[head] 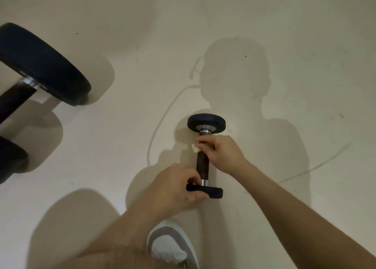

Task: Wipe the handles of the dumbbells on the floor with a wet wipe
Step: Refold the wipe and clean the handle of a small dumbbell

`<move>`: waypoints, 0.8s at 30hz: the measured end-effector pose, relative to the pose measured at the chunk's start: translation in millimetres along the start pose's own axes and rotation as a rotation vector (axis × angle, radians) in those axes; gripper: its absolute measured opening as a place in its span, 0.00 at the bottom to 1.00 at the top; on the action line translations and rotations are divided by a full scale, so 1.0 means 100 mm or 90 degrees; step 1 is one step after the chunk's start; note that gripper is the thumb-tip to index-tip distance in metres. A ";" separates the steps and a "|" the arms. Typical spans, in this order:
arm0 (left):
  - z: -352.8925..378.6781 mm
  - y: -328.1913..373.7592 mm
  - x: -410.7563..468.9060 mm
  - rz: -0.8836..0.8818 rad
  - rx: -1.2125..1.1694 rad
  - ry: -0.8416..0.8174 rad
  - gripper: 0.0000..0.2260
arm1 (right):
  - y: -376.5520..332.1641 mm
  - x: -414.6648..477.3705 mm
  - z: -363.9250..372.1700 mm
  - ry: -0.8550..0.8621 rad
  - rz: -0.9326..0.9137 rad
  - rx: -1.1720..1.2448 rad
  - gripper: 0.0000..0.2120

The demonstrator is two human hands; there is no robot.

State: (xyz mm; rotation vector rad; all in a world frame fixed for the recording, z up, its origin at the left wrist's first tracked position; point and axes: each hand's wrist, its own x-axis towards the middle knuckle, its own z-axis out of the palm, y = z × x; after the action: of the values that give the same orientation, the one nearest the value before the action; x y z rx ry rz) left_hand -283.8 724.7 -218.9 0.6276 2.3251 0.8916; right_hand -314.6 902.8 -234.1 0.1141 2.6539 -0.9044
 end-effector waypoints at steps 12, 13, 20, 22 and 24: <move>-0.27 -0.24 -0.07 -0.053 0.020 -0.072 0.08 | -0.14 -0.24 0.21 -0.071 -0.031 0.078 0.05; -0.32 -0.34 -0.13 -0.075 -0.004 -0.064 0.10 | -0.19 -0.14 0.22 -0.050 -0.042 0.083 0.03; -0.39 -0.55 -0.40 -0.131 -0.118 0.033 0.21 | -0.44 -0.17 0.62 -0.003 -0.025 0.159 0.04; -0.42 -0.59 -0.43 -0.170 -0.127 0.045 0.13 | -0.52 -0.06 0.56 -0.059 -0.052 0.088 0.05; -0.48 -0.62 -0.40 -0.213 -0.131 0.047 0.12 | -0.59 0.27 0.40 0.037 -0.049 0.080 0.06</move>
State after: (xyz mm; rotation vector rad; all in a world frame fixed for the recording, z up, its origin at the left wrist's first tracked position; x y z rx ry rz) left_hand -299.0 638.0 -220.4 0.1158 2.2723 0.9873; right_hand -339.3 830.4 -238.9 0.0700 2.6703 -1.1087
